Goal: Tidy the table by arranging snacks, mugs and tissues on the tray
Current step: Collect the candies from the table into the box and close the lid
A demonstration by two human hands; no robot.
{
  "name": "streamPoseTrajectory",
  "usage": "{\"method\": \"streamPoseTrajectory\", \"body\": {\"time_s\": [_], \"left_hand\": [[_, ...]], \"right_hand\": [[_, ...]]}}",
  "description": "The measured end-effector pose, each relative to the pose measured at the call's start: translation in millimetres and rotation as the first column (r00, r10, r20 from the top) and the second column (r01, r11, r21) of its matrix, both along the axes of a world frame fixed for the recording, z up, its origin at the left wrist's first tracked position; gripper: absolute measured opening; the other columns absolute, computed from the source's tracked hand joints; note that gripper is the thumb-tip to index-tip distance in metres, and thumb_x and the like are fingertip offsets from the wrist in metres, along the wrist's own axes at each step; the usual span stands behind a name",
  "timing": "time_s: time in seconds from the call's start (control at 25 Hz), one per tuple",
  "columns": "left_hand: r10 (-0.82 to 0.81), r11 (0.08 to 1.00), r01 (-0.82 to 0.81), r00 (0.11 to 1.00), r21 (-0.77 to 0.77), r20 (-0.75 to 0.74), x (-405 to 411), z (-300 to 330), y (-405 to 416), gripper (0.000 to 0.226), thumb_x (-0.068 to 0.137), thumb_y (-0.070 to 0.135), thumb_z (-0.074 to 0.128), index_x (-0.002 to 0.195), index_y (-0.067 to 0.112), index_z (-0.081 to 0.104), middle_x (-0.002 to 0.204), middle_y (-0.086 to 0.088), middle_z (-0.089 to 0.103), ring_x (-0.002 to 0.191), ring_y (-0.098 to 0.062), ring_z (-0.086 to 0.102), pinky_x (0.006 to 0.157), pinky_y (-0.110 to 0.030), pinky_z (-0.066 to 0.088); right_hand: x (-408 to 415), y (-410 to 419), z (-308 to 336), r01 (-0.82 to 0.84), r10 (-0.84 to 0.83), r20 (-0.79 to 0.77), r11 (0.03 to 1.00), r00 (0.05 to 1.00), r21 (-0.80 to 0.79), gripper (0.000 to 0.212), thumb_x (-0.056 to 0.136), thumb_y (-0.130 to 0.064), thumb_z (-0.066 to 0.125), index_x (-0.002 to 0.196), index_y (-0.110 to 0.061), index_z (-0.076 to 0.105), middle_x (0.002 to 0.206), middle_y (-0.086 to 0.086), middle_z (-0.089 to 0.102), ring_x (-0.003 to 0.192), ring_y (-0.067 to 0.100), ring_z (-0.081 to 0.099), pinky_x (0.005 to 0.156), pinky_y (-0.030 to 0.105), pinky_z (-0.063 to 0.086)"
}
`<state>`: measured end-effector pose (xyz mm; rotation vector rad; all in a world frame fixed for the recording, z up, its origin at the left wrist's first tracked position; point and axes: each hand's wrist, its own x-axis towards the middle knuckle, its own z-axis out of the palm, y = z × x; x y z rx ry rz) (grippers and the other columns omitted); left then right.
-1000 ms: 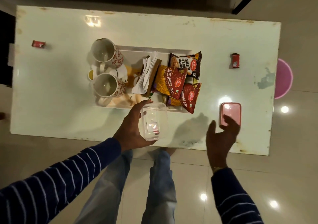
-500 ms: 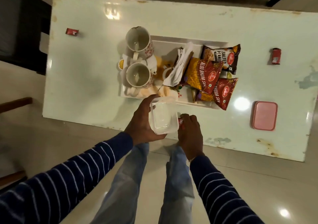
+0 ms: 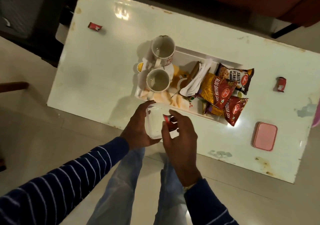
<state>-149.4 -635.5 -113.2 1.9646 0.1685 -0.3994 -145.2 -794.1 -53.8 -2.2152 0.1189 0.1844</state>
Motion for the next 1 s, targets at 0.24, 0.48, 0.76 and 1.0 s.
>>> {"method": "streamPoseTrajectory", "body": {"time_s": [0.24,0.48,0.76,1.0], "left_hand": [[0.128,0.991,-0.125,0.991,-0.054,0.050,-10,5,34,0.096,0.062,0.050,0.086,0.141,0.029,0.037,0.138,0.028,0.046,0.128,-0.003,0.049,0.100,-0.014,0.043],[0.233,0.972,-0.235,0.969,0.013,0.081,-11,17,79,0.112,0.048,0.046,0.095,0.139,0.045,0.029,0.136,0.036,0.039,0.125,0.005,0.046,0.091,-0.007,0.044],[0.404,0.902,-0.422,0.899,0.092,0.170,23,-3,179,0.113,0.051,0.036,0.096,0.141,0.016,0.031,0.139,0.006,0.045,0.123,-0.009,0.052,0.091,-0.024,0.053],[0.468,0.875,-0.479,0.874,0.071,0.134,71,-25,249,0.112,0.050,0.048,0.094,0.141,0.027,0.032,0.138,0.020,0.040,0.125,-0.008,0.049,0.095,-0.031,0.054]], "right_hand": [[1,45,4,-0.106,0.125,0.096,0.978,0.988,-0.179,0.045,0.080,-0.042,0.073,0.122,-0.025,0.066,0.105,-0.007,0.073,0.091,0.010,0.066,0.080,0.024,0.053],[64,80,25,-0.193,0.195,0.129,0.981,0.972,-0.028,0.037,0.091,-0.030,0.066,0.126,-0.021,0.062,0.112,-0.004,0.068,0.089,0.009,0.062,0.072,0.026,0.055],[176,181,-1,-0.461,0.468,0.175,0.884,0.866,-0.084,0.039,0.092,-0.021,0.064,0.130,-0.018,0.059,0.121,-0.002,0.061,0.091,0.005,0.057,0.073,0.003,0.040],[248,258,-54,-0.618,0.643,0.082,0.758,0.761,-0.208,0.037,0.093,-0.020,0.063,0.129,-0.013,0.059,0.124,0.006,0.060,0.100,0.023,0.062,0.087,0.039,0.054]]}}
